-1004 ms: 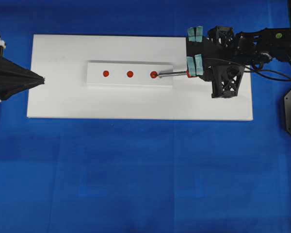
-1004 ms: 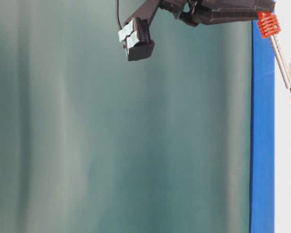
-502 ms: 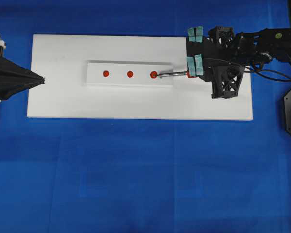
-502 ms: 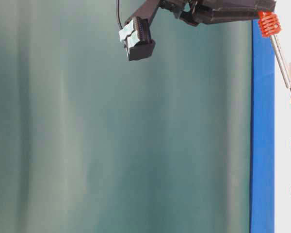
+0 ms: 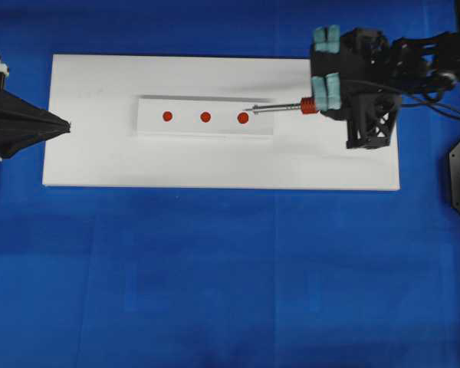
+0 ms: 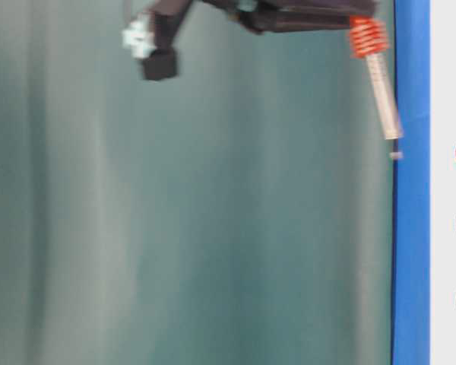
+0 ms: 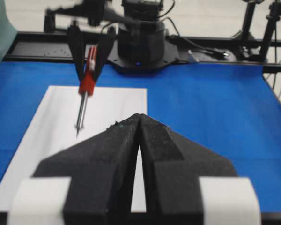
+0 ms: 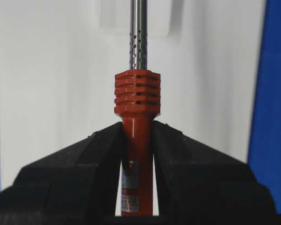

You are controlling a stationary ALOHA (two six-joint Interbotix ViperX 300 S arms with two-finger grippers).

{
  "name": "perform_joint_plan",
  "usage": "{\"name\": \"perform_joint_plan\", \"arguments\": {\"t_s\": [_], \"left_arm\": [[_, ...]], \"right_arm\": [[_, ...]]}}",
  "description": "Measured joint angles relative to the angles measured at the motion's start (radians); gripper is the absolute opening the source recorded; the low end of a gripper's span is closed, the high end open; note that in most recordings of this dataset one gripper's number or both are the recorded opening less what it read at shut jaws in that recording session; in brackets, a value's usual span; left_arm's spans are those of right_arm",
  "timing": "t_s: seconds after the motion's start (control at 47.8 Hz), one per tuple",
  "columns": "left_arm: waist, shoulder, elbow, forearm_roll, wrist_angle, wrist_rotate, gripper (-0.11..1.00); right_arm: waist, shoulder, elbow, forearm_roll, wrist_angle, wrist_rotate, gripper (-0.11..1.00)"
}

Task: Touch the tip of the soldering iron to the mark.
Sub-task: 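Lift the iron and carry it down toward the front of the table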

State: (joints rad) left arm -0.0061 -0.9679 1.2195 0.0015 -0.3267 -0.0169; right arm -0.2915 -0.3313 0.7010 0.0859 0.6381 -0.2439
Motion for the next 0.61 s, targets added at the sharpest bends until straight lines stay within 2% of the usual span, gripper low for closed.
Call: {"name": "perform_joint_plan", "arguments": {"t_s": [0.272, 0.606], "left_arm": [[0.0, 0.0, 0.0, -0.002, 0.0, 0.0, 0.0], [0.0, 0.0, 0.0, -0.002, -0.003, 0.0, 0.0]], "right_arm": [[0.0, -0.112, -0.06, -0.003, 0.087, 0.0, 0.06], [0.002, -0.12, -0.058, -0.005, 0.092, 0.003, 0.06]]}}
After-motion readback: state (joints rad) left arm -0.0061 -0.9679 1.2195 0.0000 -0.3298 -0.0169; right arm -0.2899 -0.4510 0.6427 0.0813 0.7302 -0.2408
